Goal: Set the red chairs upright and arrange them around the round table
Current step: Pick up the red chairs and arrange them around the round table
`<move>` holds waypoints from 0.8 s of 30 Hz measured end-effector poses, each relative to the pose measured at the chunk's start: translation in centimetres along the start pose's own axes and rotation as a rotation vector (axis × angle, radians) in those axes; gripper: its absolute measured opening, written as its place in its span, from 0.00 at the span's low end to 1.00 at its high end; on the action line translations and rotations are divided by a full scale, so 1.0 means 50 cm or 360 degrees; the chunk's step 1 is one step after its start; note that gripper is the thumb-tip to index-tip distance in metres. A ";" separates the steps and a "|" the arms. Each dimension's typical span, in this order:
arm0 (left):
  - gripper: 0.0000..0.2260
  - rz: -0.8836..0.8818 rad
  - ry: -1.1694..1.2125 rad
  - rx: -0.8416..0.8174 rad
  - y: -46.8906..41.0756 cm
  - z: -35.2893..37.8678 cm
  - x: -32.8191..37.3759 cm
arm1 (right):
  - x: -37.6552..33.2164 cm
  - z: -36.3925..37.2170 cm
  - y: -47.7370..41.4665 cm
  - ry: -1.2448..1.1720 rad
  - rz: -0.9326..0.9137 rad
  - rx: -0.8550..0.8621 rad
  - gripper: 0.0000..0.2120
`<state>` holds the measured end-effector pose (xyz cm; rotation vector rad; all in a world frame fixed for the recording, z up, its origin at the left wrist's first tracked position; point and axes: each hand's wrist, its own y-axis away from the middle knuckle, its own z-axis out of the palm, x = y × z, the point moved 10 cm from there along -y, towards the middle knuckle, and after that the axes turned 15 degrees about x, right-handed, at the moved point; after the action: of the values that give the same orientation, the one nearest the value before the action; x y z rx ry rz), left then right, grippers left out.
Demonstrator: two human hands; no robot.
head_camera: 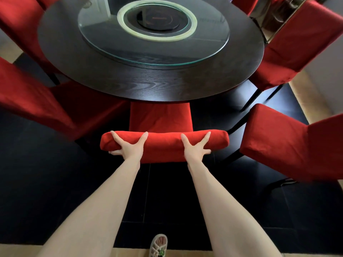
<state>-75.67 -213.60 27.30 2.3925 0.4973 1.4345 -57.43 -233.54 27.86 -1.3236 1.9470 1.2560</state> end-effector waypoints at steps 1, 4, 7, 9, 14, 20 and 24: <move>0.53 -0.0010 0.0013 0.0003 0.005 -0.003 0.003 | -0.003 -0.008 0.001 -0.0006 0.0003 0.0016 0.51; 0.53 -0.0033 0.0043 0.0019 0.020 -0.001 0.004 | -0.006 -0.031 -0.002 -0.0005 0.0007 0.0054 0.51; 0.52 -0.0015 0.0003 0.0083 0.040 0.000 0.003 | -0.015 -0.062 -0.007 -0.0033 -0.0007 0.0097 0.50; 0.51 0.0006 -0.0011 0.0133 0.057 -0.001 0.011 | -0.031 -0.094 -0.011 -0.0085 -0.0036 0.0160 0.47; 0.49 0.0145 -0.0036 0.0135 0.107 0.022 0.065 | -0.078 -0.186 -0.041 -0.0187 -0.0130 0.0324 0.43; 0.48 0.0448 0.0090 -0.0127 0.236 0.126 0.198 | -0.148 -0.316 -0.090 -0.0335 -0.0328 0.0424 0.39; 0.46 0.0638 0.0167 -0.0277 0.361 0.206 0.282 | -0.189 -0.442 -0.136 -0.0457 -0.0420 0.0532 0.37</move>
<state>-57.87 -224.33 41.43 2.3721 -0.0934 1.6915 -44.90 -249.22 42.73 -1.1169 1.6329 0.8915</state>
